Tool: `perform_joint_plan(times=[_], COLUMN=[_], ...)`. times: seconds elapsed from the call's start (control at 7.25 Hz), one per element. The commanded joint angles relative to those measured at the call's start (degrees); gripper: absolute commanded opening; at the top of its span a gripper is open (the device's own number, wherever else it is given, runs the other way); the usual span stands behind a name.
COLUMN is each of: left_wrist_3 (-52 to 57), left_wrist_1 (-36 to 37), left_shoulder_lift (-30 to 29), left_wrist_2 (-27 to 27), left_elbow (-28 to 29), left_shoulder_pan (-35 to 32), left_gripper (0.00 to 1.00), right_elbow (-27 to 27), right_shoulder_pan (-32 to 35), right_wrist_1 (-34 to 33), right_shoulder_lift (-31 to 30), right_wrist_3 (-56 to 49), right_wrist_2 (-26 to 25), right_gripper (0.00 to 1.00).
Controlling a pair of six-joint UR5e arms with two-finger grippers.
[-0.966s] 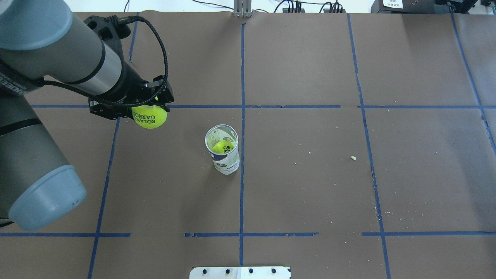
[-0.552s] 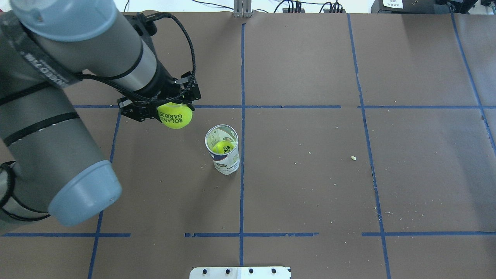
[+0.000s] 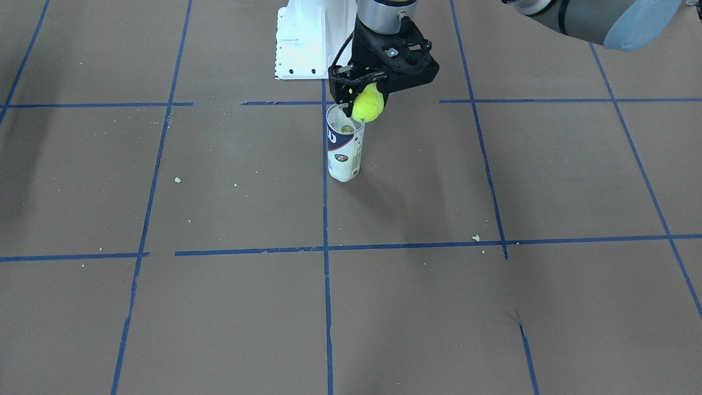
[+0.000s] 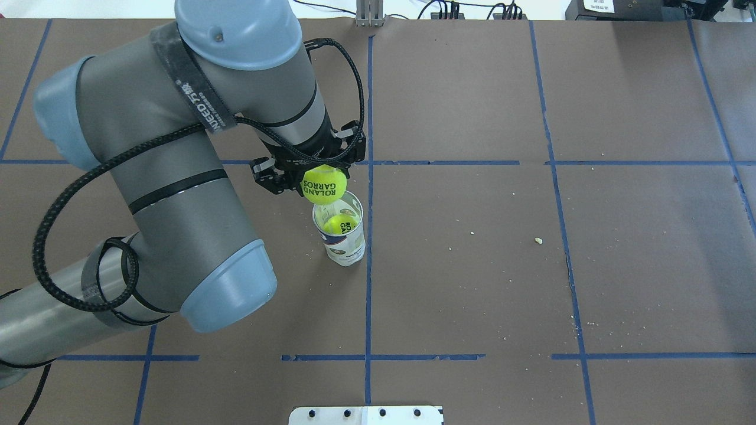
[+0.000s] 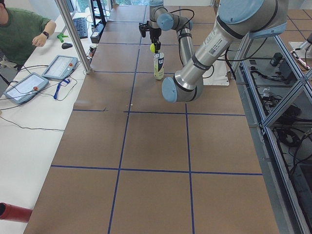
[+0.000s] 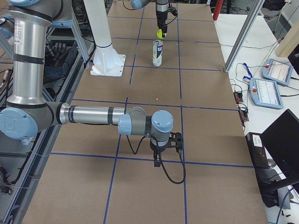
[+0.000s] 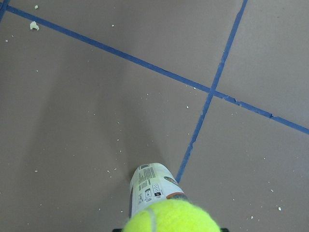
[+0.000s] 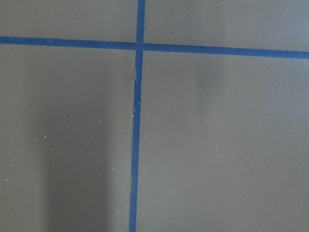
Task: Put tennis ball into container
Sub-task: 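Carry the held ball with the left gripper over the clear cup, then open the left gripper to drop the ball into the cup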
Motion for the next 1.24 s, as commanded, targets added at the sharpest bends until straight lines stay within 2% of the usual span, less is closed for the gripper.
perform_joint_plan(times=[0.0, 0.14, 0.28, 0.41, 0.97, 1.1], left_wrist_3=[0.0, 0.0, 0.0, 0.0, 0.8, 4.3], left_wrist_1=[-0.3, -0.3, -0.3, -0.3, -0.4, -0.3], left_shoulder_lift=[-0.1, -0.2, -0.2, -0.2, 0.3, 1.8], left_wrist_2=[0.1, 0.1, 0.1, 0.1, 0.0, 0.0], left_elbow=[0.5, 0.5, 0.5, 0.3, -0.6, -2.0], left_shoulder_pan=[1.0, 1.0, 1.0, 1.1, 1.0, 0.8], left_gripper=[0.46, 0.73, 0.91, 1.00, 1.00, 1.00], right_elbow=[0.0, 0.0, 0.0, 0.0, 0.0, 0.0], right_shoulder_pan=[0.0, 0.0, 0.0, 0.0, 0.0, 0.0], right_wrist_1=[0.0, 0.0, 0.0, 0.0, 0.0, 0.0], right_shoulder_lift=[0.0, 0.1, 0.1, 0.1, 0.0, 0.0], right_wrist_3=[0.0, 0.0, 0.0, 0.0, 0.0, 0.0], right_wrist_2=[0.0, 0.0, 0.0, 0.0, 0.0, 0.0], right_gripper=[1.00, 1.00, 1.00, 1.00, 1.00, 1.00])
